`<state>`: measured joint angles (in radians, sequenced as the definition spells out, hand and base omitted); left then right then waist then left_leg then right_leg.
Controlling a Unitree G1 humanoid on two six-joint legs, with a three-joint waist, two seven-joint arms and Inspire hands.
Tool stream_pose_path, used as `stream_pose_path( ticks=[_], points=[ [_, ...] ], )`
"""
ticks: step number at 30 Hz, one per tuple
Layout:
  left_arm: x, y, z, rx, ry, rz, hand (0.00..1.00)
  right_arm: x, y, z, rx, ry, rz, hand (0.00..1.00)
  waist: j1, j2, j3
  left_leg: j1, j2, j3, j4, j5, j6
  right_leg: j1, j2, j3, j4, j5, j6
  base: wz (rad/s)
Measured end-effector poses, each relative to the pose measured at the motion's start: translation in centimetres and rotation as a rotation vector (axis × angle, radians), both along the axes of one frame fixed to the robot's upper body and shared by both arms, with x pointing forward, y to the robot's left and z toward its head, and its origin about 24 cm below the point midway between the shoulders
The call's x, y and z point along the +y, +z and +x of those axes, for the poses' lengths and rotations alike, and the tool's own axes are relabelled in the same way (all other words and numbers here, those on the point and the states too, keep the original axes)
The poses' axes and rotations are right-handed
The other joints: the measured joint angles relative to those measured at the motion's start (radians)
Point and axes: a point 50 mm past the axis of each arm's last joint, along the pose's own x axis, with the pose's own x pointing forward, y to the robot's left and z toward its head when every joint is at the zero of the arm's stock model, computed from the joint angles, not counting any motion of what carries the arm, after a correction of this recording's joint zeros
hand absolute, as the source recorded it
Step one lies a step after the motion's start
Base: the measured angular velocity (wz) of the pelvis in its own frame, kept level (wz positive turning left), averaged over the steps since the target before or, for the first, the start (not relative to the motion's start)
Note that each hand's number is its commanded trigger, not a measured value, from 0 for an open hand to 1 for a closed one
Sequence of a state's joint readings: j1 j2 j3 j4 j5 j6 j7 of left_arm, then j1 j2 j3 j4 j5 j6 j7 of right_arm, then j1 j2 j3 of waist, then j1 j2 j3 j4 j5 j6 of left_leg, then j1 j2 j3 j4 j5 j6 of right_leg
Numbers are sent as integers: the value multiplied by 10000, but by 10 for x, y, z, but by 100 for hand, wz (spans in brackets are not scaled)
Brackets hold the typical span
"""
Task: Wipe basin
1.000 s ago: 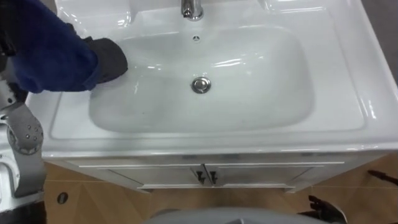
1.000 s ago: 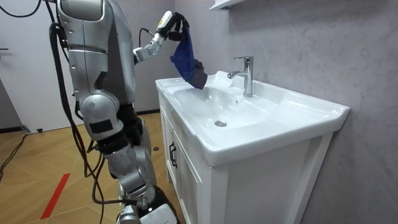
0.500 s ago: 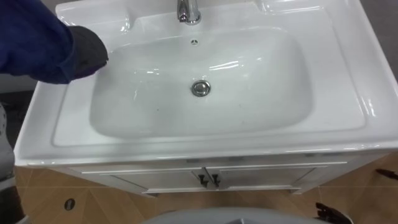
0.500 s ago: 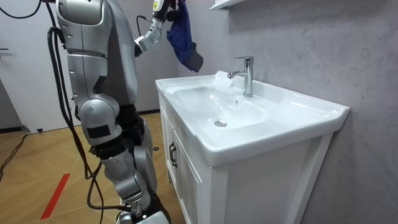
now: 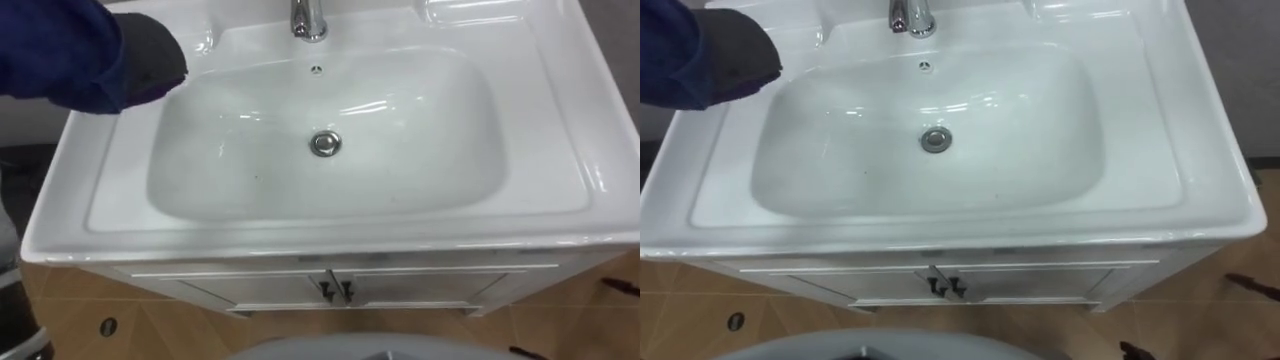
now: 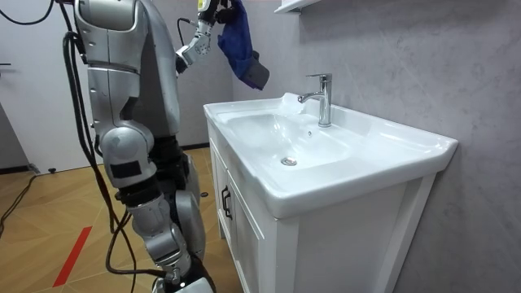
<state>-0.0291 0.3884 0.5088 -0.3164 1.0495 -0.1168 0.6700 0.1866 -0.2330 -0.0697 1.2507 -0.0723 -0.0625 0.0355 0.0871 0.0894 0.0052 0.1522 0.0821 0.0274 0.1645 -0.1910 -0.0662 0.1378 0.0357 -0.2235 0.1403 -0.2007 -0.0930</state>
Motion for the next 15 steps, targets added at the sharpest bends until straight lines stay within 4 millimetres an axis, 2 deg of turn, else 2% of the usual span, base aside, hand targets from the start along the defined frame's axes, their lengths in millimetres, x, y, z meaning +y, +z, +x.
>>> stream_pose_path(
  ticks=[4, 7, 15],
  points=[
    [2, -8, -2, 405, 148, -141, 100, 1, 0, 2, -6, 175, -20, 0, -7, -22, -17, 24, -7, 10, -3, 0, 0, 37, -3, 5, 6, -5, 8, 0],
    [3, -22, -6, 1128, 277, -433, 100, 3, -1, 3, -45, 206, -40, 0, -52, -17, -23, 127, -9, 64, -13, -1, 1, 84, -6, 12, 8, -8, 15, 0],
    [-5, -51, -3, 3119, 85, -1186, 100, 4, -1, 5, 45, 193, 98, 0, -129, -68, -10, 122, -17, 170, -7, -2, 3, 34, -30, -12, 29, -24, 43, 2]
  ],
)
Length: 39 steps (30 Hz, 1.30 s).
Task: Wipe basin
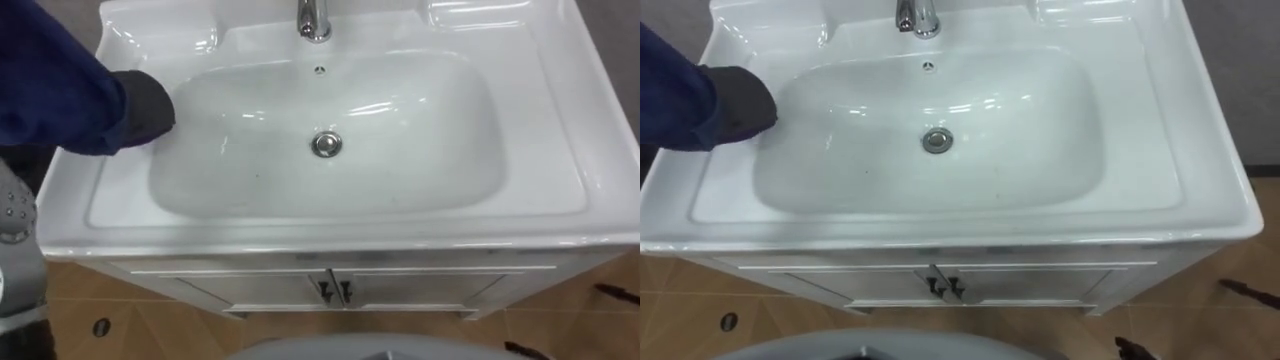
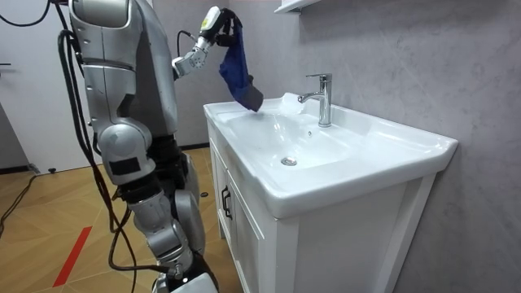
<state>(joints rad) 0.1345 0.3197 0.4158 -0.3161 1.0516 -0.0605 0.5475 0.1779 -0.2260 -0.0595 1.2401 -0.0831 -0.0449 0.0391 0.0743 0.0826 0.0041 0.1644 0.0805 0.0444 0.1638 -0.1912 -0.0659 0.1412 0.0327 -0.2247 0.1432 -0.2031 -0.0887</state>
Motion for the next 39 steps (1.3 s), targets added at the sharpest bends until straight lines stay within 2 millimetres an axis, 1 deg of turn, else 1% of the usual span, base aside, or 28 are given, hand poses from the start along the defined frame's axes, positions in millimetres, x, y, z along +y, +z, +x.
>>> stream_pose_path(
  ticks=[2, 4, 6, 10, 11, 13, 14, 15, 16, 17, 18, 20, 22, 24, 29, 33, 37, 39],
  points=[
    [-1, -3, 1, 237, -8, -91, 100, 0, 0, 0, 92, -40, -5, 0, -9, -8, -2, -39, -4, 0, 0, 0, 0, -16, -6, -5, 3, -2, 3, 0],
    [-3, -6, 2, 374, -70, -180, 100, 0, 0, 0, 96, -44, -15, 0, -92, -40, 10, -54, -6, -1, 2, 0, 0, -27, -13, -30, 3, -2, 4, 2],
    [-4, -14, 3, 537, -13, -537, 100, 0, 0, 1, 59, -41, -48, 0, -169, -41, 9, -58, -16, 1, -4, 0, 0, 6, -36, -89, 26, -9, 16, 2],
    [-6, -23, 6, 871, -91, -797, 100, 0, 0, 3, 30, 3, -77, 0, -179, -107, 13, -147, -22, 3, -4, 0, 0, -66, -45, -117, 40, -12, 22, 2],
    [-8, -28, 5, 1022, -128, -953, 100, 0, 0, 4, 8, 20, -99, 0, -169, -141, 11, -160, -27, -1, -18, 1, -1, -107, -51, -117, 51, -14, 24, 0],
    [-11, -37, 4, 1465, -204, -1218, 100, 0, 0, 6, -35, 26, -121, 0, -163, -211, -25, -179, -32, -5, -29, 1, -1, -141, -61, -122, 66, -18, 33, 0],
    [-13, -42, 3, 1839, -276, -1330, 100, 1, 0, 8, -77, 8, -94, 0, -159, -259, -55, -188, -36, -5, -30, 1, -1, -147, -66, -135, 65, -21, 37, 4],
    [-15, -46, 3, 2111, -368, -1366, 100, 3, -1, 9, -112, 2, -44, 0, -154, -342, -58, -184, -37, -5, -28, 1, -1, -170, -66, -146, 66, -22, 39, 4],
    [-17, -48, 3, 2219, -408, -1407, 100, 4, -1, 10, -130, 3, -24, 0, -151, -344, -70, -182, -37, -5, -25, 1, -1, -186, -66, -157, 63, -23, 41, 5],
    [-19, -52, 2, 2434, -449, -1574, 100, 5, -1, 12, -194, -26, 9, 0, -141, -411, -69, -192, -45, -3, -26, 1, 0, -194, -75, -185, 63, -27, 48, 6],
    [-22, -57, 1, 2628, -447, -1798, 100, 6, -2, 14, -273, -89, 49, 0, -144, -447, -56, -207, -52, -3, -27, 1, -1, -199, -85, -211, 63, -31, 54, 7],
    [-26, -63, 0, 2954, -538, -1980, 100, 10, -3, 17, -386, -303, 171, 0, -141, -490, -60, -232, -58, -3, -26, 1, 0, -212, -94, -238, 62, -31, 58, 5],
    [-28, -67, 0, 3125, -588, -2068, 100, 12, -3, 17, -451, -480, 272, 0, -148, -491, -64, -230, -69, -3, -24, 1, -1, -204, -102, -241, 61, -27, 67, 0],
    [-29, -76, 1, 3484, -577, -2227, 100, 12, -3, 17, -529, -744, 308, 0, -161, -429, -62, -228, -80, -3, -25, 1, 0, -169, -112, -256, 63, -25, 80, 4],
    [-33, -90, 3, 4070, -654, -2459, 100, 11, -3, 17, -547, -775, 323, 0, -190, -404, -62, -231, -75, 11, -28, 1, -1, -137, -110, -240, 71, -24, 80, 0],
    [-30, -107, 2, 4784, -411, -2685, 100, 11, -3, 16, -594, -996, 356, 0, -393, -360, -39, -206, -71, 86, -32, 1, -1, -116, -109, -223, 70, -24, 81, 0],
    [-29, -107, 2, 4691, -350, -2669, 100, 11, -3, 15, -588, -1106, 363, 0, -424, -349, -43, -213, -70, 82, -28, 1, -1, -161, -110, -188, 70, -24, 81, -2],
    [-24, -103, 1, 4471, -264, -2536, 100, 11, -3, 14, -609, -1117, 345, 0, -400, -330, -49, -193, -70, 89, -27, 1, -1, -204, -107, -149, 67, -24, 81, -6]
  ],
)
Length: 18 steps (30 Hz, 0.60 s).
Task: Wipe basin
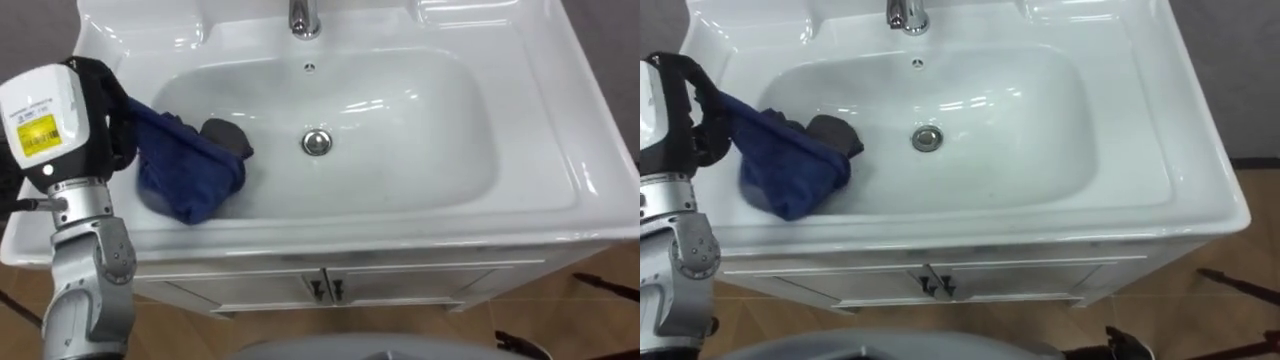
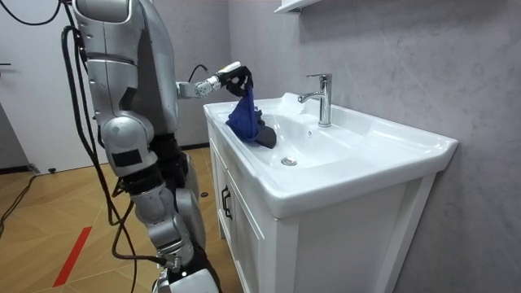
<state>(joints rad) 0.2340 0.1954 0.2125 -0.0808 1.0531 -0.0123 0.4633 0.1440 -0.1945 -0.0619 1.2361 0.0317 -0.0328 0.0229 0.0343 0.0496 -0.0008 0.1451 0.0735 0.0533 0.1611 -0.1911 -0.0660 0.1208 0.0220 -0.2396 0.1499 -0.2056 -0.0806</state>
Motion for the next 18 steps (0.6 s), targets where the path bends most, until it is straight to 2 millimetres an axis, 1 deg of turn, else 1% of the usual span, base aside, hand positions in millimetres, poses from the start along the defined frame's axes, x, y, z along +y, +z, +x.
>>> stream_pose_path(
  ticks=[1, 4, 5, 6, 7, 9, 10, 12, 13, 14, 15, 16, 17, 18],
  points=[
    [2, 2, -1, -78, 38, 45, 100, 0, 0, 0, -16, -15, -3, 0, 8, 0, 0, 2, 1, 5, 0, 0, 0, 1, 3, 12, -5, 0, 0, -6],
    [19, 17, -5, -711, 538, 507, 100, -1, 0, -1, -48, -133, -30, 0, 53, 34, -18, -9, 6, 1, 6, 0, 0, -26, 23, 80, -13, 0, 0, -6],
    [28, 26, -8, -1108, 823, 832, 100, -1, 0, -2, -57, -250, -78, 0, 60, 61, -37, -18, 5, -8, 18, 0, 0, 13, 24, 109, -15, 0, -1, -6],
    [34, 38, -10, -1597, 1031, 1157, 100, -3, 1, -4, -52, -375, -137, 0, 126, 120, -39, 2, 4, -11, 22, -2, 2, 50, 22, 111, -12, 1, -1, -4],
    [37, 43, -10, -1851, 1084, 1336, 100, -3, 1, -6, -51, -418, -168, 0, 178, 147, -34, 20, 2, -10, 25, -3, 5, 70, 18, 113, -8, 3, 1, 0],
    [41, 61, -12, -2882, 1323, 1841, 100, -5, 2, -11, -30, -536, -278, 0, 306, 310, -20, 64, -16, -10, 23, -7, 11, 150, -3, 101, 3, 7, 9, 0],
    [42, 64, -14, -3083, 1389, 1932, 100, -6, 2, -11, -31, -548, -315, 0, 318, 353, -16, 77, -20, -11, 23, -8, 11, 164, -8, 102, 3, 8, 10, 0],
    [46, 71, -18, -3504, 1597, 2142, 100, -10, 3, -14, 40, -532, -426, 0, 379, 444, 19, 144, -25, 0, 14, -7, 11, 179, -15, 100, 6, 7, 12, 0],
    [46, 71, -18, -3541, 1611, 2157, 100, -10, 3, -15, 85, -528, -451, 0, 421, 454, 19, 149, -24, -2, 6, -7, 11, 175, -12, 108, 5, 5, 15, 0],
    [45, 73, -19, -3590, 1597, 2188, 100, -11, 3, -17, 126, -575, -498, 0, 540, 531, -13, 152, -23, -10, 5, -7, 11, 189, -8, 108, -10, 1, 18, 0],
    [45, 75, -20, -3676, 1554, 2258, 100, -11, 4, -17, 100, -672, -552, 0, 594, 515, 4, 156, -21, -17, 6, -7, 11, 178, -4, 95, -23, -3, 21, 5],
    [45, 77, -21, -3738, 1538, 2304, 100, -11, 4, -18, 119, -695, -565, 0, 604, 525, 4, 160, -21, -17, 9, -7, 11, 165, -2, 80, -42, -4, 22, 10],
    [45, 80, -23, -3912, 1534, 2411, 100, -11, 4, -20, 147, -790, -607, 0, 653, 582, -36, 159, -22, -17, 9, -7, 11, 184, 0, 54, -72, -4, 23, 6],
    [46, 85, -25, -4112, 1592, 2546, 100, -11, 4, -23, 202, -819, -657, 0, 759, 591, -48, 161, -22, -18, 9, -7, 11, 184, 1, 58, -77, -4, 24, 3]
  ],
)
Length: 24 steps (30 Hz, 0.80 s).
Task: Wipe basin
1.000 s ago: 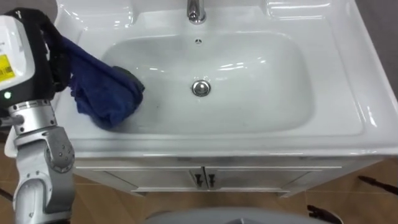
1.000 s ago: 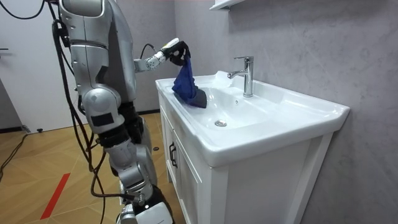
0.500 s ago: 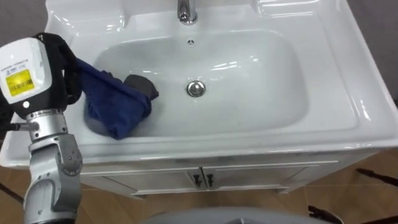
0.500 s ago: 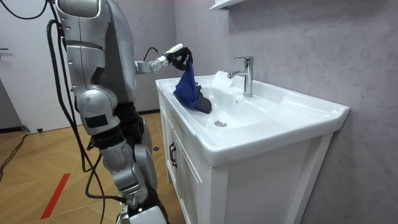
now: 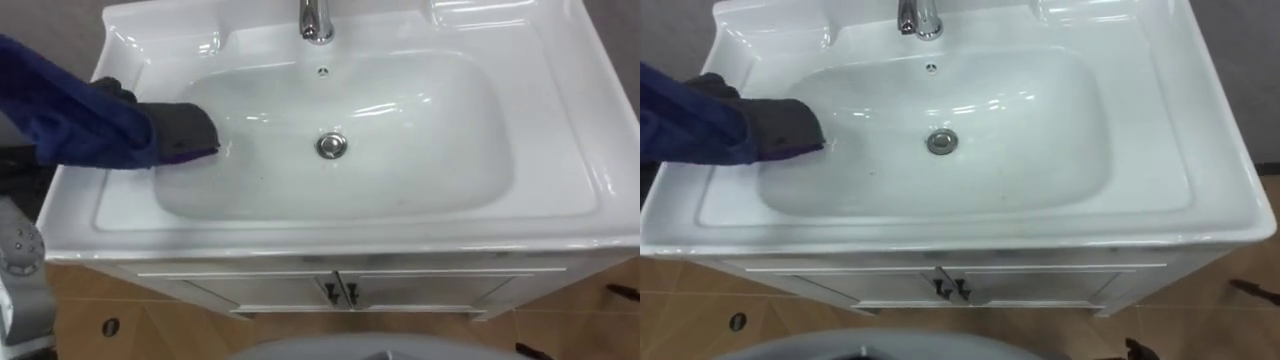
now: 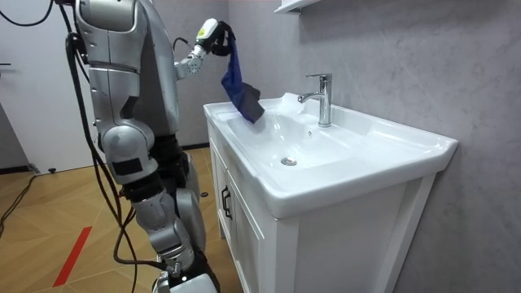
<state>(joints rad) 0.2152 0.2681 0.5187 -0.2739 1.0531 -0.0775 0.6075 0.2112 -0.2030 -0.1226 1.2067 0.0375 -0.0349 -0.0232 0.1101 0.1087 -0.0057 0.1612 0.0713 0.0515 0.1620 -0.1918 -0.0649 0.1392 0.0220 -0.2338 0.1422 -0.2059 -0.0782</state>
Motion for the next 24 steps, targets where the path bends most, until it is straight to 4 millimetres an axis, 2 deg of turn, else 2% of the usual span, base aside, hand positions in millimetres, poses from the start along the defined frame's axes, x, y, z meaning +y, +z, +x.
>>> stream_pose_path(
  ticks=[6, 10, 14, 17, 24],
  points=[
    [16, 18, -19, -1177, 919, 698, 100, -1, 1, -5, 121, 141, -123, 0, 192, 46, -25, 76, -13, -32, -6, 0, 0, 48, -5, 32, 17, -3, 6, -1],
    [17, 21, -22, -1532, 993, 874, 100, -4, 2, -6, 123, 251, -36, 0, 287, 95, 15, 113, -17, -84, -7, 0, 0, 45, -11, 84, 64, -4, 8, -4],
    [17, 23, -22, -1656, 949, 1027, 100, -6, 2, -7, 165, 263, -18, 0, 266, 152, 28, 98, -25, -149, -10, 0, 0, 30, -15, 82, 62, -8, 15, 0],
    [17, 27, -21, -1713, 900, 1235, 100, -6, 2, -9, 227, 256, -4, 0, 187, 150, 35, 80, -39, -295, -11, 0, 0, 31, -14, 76, 58, -11, 19, 3],
    [16, 27, -19, -1656, 831, 1341, 100, -6, 2, -7, 261, 407, 0, 0, 2, 100, 73, 69, -73, -292, -14, 0, 1, 31, -48, 74, 69, -31, 55, 1]
  ],
)
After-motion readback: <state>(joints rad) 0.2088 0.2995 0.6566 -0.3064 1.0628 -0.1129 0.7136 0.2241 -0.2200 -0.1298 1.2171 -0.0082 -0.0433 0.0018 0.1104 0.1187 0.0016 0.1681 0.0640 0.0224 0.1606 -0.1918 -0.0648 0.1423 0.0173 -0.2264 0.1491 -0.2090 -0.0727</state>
